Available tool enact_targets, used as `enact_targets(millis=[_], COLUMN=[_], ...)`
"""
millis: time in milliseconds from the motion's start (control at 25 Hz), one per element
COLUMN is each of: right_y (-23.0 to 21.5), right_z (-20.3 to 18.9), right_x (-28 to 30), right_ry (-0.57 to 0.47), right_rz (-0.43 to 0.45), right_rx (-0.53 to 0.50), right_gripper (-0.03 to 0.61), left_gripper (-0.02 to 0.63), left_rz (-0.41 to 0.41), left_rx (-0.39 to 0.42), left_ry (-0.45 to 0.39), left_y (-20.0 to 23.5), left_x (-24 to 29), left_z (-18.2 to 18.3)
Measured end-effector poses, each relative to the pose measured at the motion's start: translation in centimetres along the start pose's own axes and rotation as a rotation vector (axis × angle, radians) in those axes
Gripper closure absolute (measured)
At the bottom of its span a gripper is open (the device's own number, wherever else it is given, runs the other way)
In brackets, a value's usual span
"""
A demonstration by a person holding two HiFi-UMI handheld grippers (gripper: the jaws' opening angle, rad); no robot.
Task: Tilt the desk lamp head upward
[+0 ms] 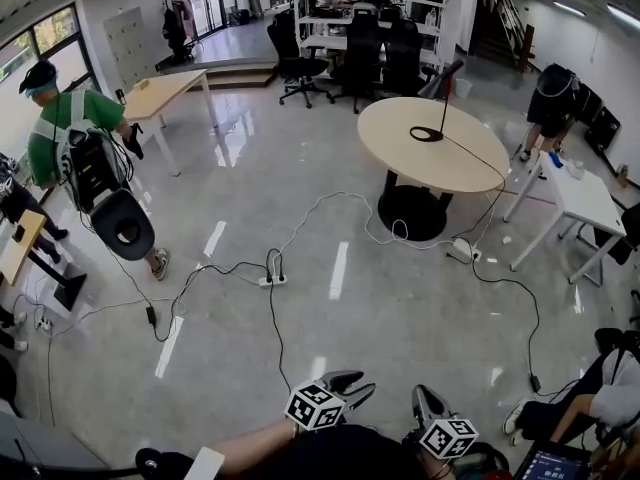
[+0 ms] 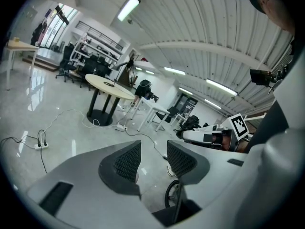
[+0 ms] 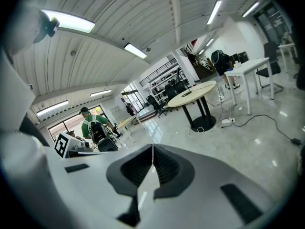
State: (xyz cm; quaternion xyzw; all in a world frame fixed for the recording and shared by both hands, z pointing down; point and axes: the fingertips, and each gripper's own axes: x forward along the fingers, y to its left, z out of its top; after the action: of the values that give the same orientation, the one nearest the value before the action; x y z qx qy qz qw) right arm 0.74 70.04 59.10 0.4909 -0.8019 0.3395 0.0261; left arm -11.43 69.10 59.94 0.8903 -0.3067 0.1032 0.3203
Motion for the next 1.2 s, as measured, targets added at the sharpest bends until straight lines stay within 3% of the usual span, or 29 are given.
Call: enact_targets(millis=[480,680,840,1000,1200], right_y=[0.9,-0.1,0.1,-0.5,-3.2], right_z=[-1.4,-1.1,0.1,3.8,9.0], right_x=[-0.8,2.3,7.2,12.1,16.3], right_ry=[0.015,0.069,0.096,0.094,0.051], right_rz=[-0.063,-0.056,0.033,0.118,0.149], right_rx=[0.018,0.035,0.026,-0.004,0.004], right_gripper=[0.574,0.574,0.574,0.574,0.574], left_gripper=[0.434,0.434,0.434,0.436,0.434], left_rz=[0.012,0.05,0.142,0.251,0.278], left_rx=[-0.045,-0.068,-0.073,-0.091,-0.056], left_ry=[0.017,0.026,-0.001,-0.06,-0.095], left_y=[1.1,3.2,6.9,10.7,12.7], left_x=[-2.0,-1.6,-1.6,-0.9,2.7], left_z=[-2.2,-1.9,0.0,3.5,9.0])
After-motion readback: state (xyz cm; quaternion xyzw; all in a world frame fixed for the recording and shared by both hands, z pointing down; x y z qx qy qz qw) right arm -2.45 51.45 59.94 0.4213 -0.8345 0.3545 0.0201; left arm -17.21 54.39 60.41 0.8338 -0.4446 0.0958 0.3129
